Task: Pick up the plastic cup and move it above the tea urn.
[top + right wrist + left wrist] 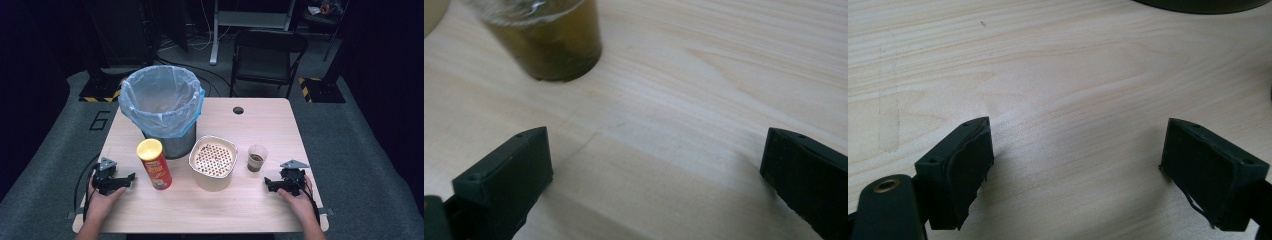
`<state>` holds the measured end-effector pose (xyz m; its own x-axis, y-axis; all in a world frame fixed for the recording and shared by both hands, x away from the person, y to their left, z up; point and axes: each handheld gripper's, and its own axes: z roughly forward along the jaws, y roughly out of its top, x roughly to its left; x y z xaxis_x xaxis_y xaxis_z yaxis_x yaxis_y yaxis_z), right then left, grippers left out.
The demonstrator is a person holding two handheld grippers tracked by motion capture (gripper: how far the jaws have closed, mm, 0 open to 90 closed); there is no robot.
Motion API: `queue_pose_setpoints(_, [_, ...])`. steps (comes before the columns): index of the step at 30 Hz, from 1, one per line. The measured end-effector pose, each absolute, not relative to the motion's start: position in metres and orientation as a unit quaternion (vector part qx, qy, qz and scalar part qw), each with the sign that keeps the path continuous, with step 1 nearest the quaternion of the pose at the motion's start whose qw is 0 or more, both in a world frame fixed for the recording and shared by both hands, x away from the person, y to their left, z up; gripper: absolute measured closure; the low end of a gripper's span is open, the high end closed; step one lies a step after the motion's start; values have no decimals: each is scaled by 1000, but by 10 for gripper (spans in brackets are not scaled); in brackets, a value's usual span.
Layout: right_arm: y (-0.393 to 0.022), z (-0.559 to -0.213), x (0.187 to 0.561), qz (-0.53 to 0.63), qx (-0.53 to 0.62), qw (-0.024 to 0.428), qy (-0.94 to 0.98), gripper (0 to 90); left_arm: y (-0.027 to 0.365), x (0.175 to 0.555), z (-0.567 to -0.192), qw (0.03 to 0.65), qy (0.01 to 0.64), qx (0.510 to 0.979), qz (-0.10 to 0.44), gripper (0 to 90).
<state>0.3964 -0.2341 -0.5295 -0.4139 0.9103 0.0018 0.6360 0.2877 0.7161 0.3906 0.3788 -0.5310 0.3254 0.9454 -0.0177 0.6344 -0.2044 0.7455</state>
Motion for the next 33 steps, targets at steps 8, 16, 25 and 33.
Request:
queue_pose_setpoints(8, [-233,-530,396,329,503,215,770,1,376,388,-531,336,539,736,234,133])
queue_pose_setpoints(16, [-233,-528,387,341,493,214,771,151,376,387,-531,337,538,736,234,134])
queue_pose_setpoints(25, [-225,-518,381,333,485,186,787,373,377,387,-530,334,538,740,228,134])
queue_pose_setpoints(33, [-203,-498,379,365,489,203,766,255,376,387,-532,338,538,735,236,133])
